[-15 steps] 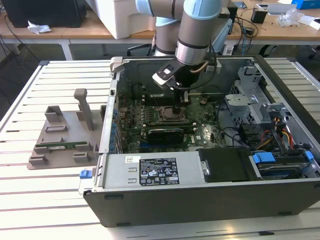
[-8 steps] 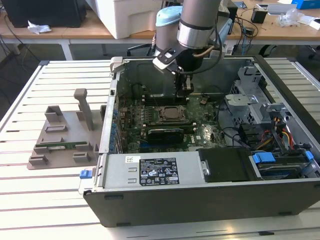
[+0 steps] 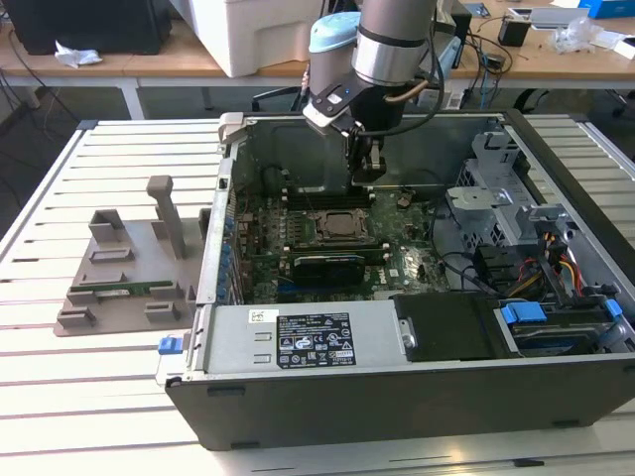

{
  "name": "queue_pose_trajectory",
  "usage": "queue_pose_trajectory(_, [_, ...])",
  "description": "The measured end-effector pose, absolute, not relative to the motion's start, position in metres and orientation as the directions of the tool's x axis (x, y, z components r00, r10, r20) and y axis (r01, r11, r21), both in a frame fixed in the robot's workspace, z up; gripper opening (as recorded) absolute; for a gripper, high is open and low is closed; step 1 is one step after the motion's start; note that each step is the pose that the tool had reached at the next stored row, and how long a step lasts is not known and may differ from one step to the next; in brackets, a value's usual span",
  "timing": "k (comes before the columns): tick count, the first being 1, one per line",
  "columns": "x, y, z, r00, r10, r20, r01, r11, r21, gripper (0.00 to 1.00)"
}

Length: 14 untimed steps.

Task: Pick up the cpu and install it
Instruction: 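Close the cpu cover, then install the first cpu locking lever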

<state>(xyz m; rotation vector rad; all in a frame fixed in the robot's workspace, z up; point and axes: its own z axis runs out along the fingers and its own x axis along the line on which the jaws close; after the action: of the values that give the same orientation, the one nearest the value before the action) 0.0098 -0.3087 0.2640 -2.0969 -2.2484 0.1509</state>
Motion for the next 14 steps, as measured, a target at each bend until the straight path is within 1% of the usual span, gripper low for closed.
queue_pose_trajectory(10, [0.0099, -0.3088, 0.2644, -0.081, 0.996, -0.021, 0.99, 0.078, -0.115, 0.11])
queue_pose_trajectory(11, [0.01, -0.3087, 0.2643, -0.101, 0.995, -0.021, 0.989, 0.098, -0.115, 0.11])
queue_pose_trajectory(14, [0.01, -0.3087, 0.2643, -0.231, 0.973, -0.02, 0.967, 0.227, -0.115, 0.11])
